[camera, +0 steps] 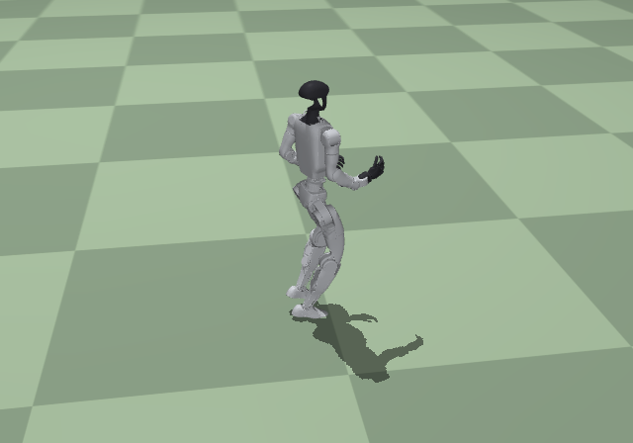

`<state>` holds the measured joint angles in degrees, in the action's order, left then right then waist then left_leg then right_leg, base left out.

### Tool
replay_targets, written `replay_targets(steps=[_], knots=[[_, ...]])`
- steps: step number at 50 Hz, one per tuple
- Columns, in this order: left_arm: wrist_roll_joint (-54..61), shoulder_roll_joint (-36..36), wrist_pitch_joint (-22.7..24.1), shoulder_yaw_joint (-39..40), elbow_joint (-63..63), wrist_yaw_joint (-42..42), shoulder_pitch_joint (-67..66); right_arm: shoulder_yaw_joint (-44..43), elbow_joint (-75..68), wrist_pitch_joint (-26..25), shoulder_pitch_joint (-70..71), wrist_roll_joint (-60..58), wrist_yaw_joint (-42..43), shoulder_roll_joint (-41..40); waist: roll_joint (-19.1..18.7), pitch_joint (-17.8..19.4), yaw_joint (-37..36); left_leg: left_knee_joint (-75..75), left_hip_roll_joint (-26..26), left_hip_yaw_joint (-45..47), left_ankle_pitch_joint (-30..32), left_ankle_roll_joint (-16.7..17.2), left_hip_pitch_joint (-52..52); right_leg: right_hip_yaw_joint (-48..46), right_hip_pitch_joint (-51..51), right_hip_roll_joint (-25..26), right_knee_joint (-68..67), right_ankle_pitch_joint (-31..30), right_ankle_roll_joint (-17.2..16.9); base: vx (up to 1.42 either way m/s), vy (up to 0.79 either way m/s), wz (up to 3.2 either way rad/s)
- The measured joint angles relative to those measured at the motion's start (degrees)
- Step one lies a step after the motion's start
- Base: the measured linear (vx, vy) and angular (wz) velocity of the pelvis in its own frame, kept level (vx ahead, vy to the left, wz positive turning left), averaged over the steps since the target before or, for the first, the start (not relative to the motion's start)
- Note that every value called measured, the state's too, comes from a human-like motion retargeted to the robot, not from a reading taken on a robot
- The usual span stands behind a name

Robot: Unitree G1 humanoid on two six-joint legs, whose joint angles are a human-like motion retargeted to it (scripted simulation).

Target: Walk run

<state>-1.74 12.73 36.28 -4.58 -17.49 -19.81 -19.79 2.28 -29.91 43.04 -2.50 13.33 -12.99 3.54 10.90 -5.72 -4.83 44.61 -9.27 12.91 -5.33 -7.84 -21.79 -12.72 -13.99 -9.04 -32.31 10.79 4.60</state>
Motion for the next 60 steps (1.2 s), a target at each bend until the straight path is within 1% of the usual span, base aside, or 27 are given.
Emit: replay_targets(steps=[3,4,7,8,9,10,12,13,15,18,21,23,25,27,28,30,31,33,36,38,40,42,43,47,50,57,60], knots=[[-0.75,-0.05,0.86,1.87,-0.99,1.19,-1.61,2.53,5.09,-2.38,2.67,3.44,-0.14,-0.75,-5.46,2.81,-3.89,-21.78,2.92,-6.58,2.63,6.85,0.01,-3.77,10.53,8.26,6.57,-11.94,-2.05,1.09,-0.17,-0.78],[-0.87,-0.41,0.99,2.45,-1.1,1.59,-1.31,2.71,6.35,-3.06,3.37,4.88,-0.69,-0.71,-6.88,3.66,-4.93,-27.22,3.88,-9.71,3.26,7.91,0.35,-4.59,13.43,10.14,7.51,-15.07,-2.88,0.94,-0.19,-0.65],[-1.2,-1.08,0.92,3.37,-0.19,1.71,2.45,1.47,8.5,-5.3,5.86,8.66,-3.35,0.06,-9.9,7.38,-6.61,-32.49,7.34,-14.57,5.98,7.06,-0.08,-4.23,17.65,13.26,2.52,-20.45,-5.65,0.91,-0.18,-0.23],[-1.05,-1.08,0.62,3.16,0.51,1.63,4.56,0.65,8.5,-5.9,6.94,9.65,-4.35,0.43,-11.24,9.06,-7.84,-30.2,7.9,-14.46,10.86,3.67,-0.85,-3.37,17.16,14.3,-3.11,-20.22,-6.09,0.64,-0.11,-0.23],[-0.68,-1.29,0.19,2.43,0.92,1.63,6.05,-0.66,7.27,-5.9,7.26,9.7,-5.44,0.38,-11.5,9.63,-7.51,-24.35,6.91,-14.01,7.55,0.95,-1.99,-3.94,15.66,13.81,-9.32,-18.94,-5.68,0.97,-0.04,0.15],[-0.21,-1.59,-0.31,1.43,1.19,1.69,7.25,-2.22,5.43,-5.6,7.21,9.28,-6.57,0.12,-11.23,9.65,-6.4,-16.72,5.14,-13.38,0.14,-1.44,-3.32,-5.23,13.67,12.54,-15.82,-17.13,-4.86,1.75,0.01,0.02],[1.97,-1.87,-1.48,0.38,-0.84,2.29,7.3,-1.52,-1.18,-3.44,2.14,6.32,-5.59,-1.61,-9.89,8.0,-5.93,-7.04,7.98,-12.06,-5.26,1.98,-4.37,-0.69,8.22,10.17,-27.53,-13.22,-5.16,2.13,0.04,-0.4],[3.07,-2.66,-1.86,0.34,-1.63,1.69,7.44,0.31,-4.35,-2.19,-0.8,5.82,-4.87,-2.77,-10.42,4.5,-3.48,-7.17,7.21,-12.26,-7.51,1.1,-2.46,-0.51,4.34,10.15,-29.37,-12.02,-6.34,1.89,0.05,-0.17],[4.11,-3.78,-2.01,1.87,-0.92,1.33,7.38,4.08,-9.94,-0.64,-5.18,5.71,-5.97,-2.95,-9.75,-0.34,0.3,-7.59,7.05,-10.51,-8.72,1.42,-1.07,0.87,-3.26,7.59,-29.59,-7.68,-5.36,1.26,-0.03,-0.29],[4.22,-3.54,-1.55,1.76,3.82,2.67,11.62,2.23,-11.62,0.53,-7.54,2.46,-6.0,-1.07,-8.02,1.71,2.83,-12.89,4.27,-10.2,-5.87,1.79,4.14,-1.51,-9.36,2.68,-17.75,-3.04,-1.84,0.4,-0.09,0.26],[6.47,-4.41,-2.05,0.68,6.4,4.44,14.72,0.33,-11.15,0.74,-8.99,2.28,-5.11,-1.25,-5.46,3.39,6.24,-19.11,-0.6,-11.46,-1.86,1.45,11.03,-1.77,-11.71,0.45,0.99,-3.69,-3.68,0.56,-0.14,0.78],[7.56,-4.24,-2.63,0.83,7.68,4.82,16.43,-0.74,-10.36,0.69,-9.01,2.73,-5.02,-1.15,-3.3,4.26,7.15,-21.51,-3.28,-10.94,1.22,1.31,15.16,-0.38,-11.09,-1.31,10.62,-8.35,-4.04,0.63,-0.13,0.39],[7.32,-2.68,-2.6,2.04,9.22,4.62,17.55,-0.62,-8.9,1.03,-8.15,2.33,-4.62,-0.28,-1.72,5.53,7.52,-20.53,-4.45,-9.49,4.79,1.75,18.2,-0.22,-10.04,-2.96,13.76,-16.91,-0.43,0.58,-0.12,0.22],[6.76,-1.84,-2.52,3.34,10.39,5.08,17.63,0.68,-7.15,0.93,-6.86,1.54,-3.71,0.66,-1.13,5.84,7.9,-12.59,-3.6,-7.3,8.52,4.18,16.9,-2.95,-8.18,-3.93,10.58,-10.46,2.96,0.72,-0.08,0.31],[6.77,-2.07,-2.44,3.46,10.43,4.83,16.7,0.95,-6.97,0.78,-6.91,1.24,-3.54,0.92,-0.54,5.08,7.79,-7.32,-3.91,-6.89,9.07,5.41,15.21,0.75,-8.04,-4.14,9.34,-9.43,2.5,1.0,-0.11,0.58],[7.57,-2.73,-2.02,1.82,9.11,3.52,13.56,-0.91,-7.91,0.11,-7.53,1.33,-3.51,-0.15,-0.34,2.52,7.12,3.98,-3.59,-8.98,4.23,7.03,10.66,-2.05,-7.62,-6.53,5.1,-6.09,2.52,1.09,-0.16,0.87],[7.89,-3.74,-2.04,0.73,8.02,3.69,12.55,-1.74,-7.78,0.08,-7.4,1.7,-3.38,-0.89,0.4,1.55,5.57,4.19,-3.27,-8.1,2.08,6.36,9.15,-1.83,-6.85,-7.18,5.66,-5.51,1.96,0.73,-0.08,0.5],[8.34,-5.72,-2.24,-0.76,6.04,4.14,11.12,-2.41,-6.62,0.45,-6.75,2.44,-2.76,-1.74,0.2,1.26,3.65,-0.55,-2.21,-8.04,-0.8,5.9,7.54,-2.69,-4.87,-6.17,7.59,-5.32,1.85,0.27,0.05,0.01],[8.0,-6.91,-2.12,-0.52,4.67,4.56,9.34,-1.32,-4.29,0.87,-5.35,2.75,-1.83,-1.85,-2.64,2.0,1.27,-16.23,-1.62,-13.98,-3.45,6.26,7.94,-4.43,-0.59,-0.92,12.95,-6.75,2.38,0.19,0.04,-0.54],[7.21,-6.54,-1.5,0.09,4.54,4.81,8.41,0.13,-2.55,0.27,-4.17,3.25,-1.74,-1.46,-5.75,2.86,-0.96,-27.38,0.16,-18.73,0.79,7.1,10.33,-6.74,4.0,3.67,18.01,-7.63,2.75,0.25,0.02,-0.94],[6.56,-6.29,-1.0,-0.01,4.97,4.8,7.94,0.88,-0.24,-0.63,-3.21,3.67,-2.27,0.14,-7.4,4.1,-1.98,-32.97,0.91,-19.68,6.25,3.78,13.06,-6.84,8.8,6.13,22.88,-8.33,2.73,0.25,0.07,-0.5],[6.78,-6.22,-1.35,0.3,4.66,4.34,7.62,0.28,1.29,-1.38,-3.16,2.94,-2.53,1.36,-8.12,4.48,-2.84,-33.47,1.64,-13.15,3.77,1.1,15.86,-5.53,11.4,7.08,24.25,-8.37,2.76,0.55,0.11,-0.42],[6.88,-6.37,-1.56,0.29,4.44,4.47,7.07,-0.14,1.4,-1.39,-3.6,2.59,-2.46,1.27,-8.56,3.81,-2.84,-34.49,1.86,-13.67,3.54,1.12,17.17,-5.31,11.9,7.68,24.42,-8.24,2.76,0.64,0.07,-0.34],[9.09,-7.1,-2.32,1.07,4.19,4.48,7.63,0.73,-0.13,-1.54,-3.66,2.97,-2.31,-1.06,-9.57,4.09,-0.96,-35.56,2.52,-15.87,3.6,1.96,18.65,-5.47,12.77,7.77,23.03,-7.65,1.88,0.15,0.0,-0.26],[8.46,-5.54,-2.11,1.9,5.7,4.08,10.21,0.95,0.21,-0.78,-3.59,2.97,-2.08,-0.27,-9.3,5.49,0.45,-35.42,2.08,-15.89,2.66,1.43,19.29,-6.76,13.64,6.97,23.23,-6.48,1.1,0.01,-0.01,-0.01],[8.13,-4.9,-2.12,0.13,5.34,3.23,14.16,0.04,-0.9,-1.43,-4.3,4.05,-2.72,-1.85,-7.72,5.15,-0.2,-33.47,1.52,-13.49,-1.49,-0.66,18.11,-4.39,10.05,5.56,18.63,-4.35,0.85,0.05,-0.05,-0.46],[7.92,-5.2,-1.88,-0.01,5.77,3.55,14.78,-0.04,-0.46,-0.64,-3.4,3.71,-2.51,-2.42,-7.47,5.4,-0.07,-34.7,2.75,-9.82,-2.33,-0.64,18.4,-4.01,7.31,4.93,15.18,-4.26,-3.0,-0.06,-0.08,-1.15]])
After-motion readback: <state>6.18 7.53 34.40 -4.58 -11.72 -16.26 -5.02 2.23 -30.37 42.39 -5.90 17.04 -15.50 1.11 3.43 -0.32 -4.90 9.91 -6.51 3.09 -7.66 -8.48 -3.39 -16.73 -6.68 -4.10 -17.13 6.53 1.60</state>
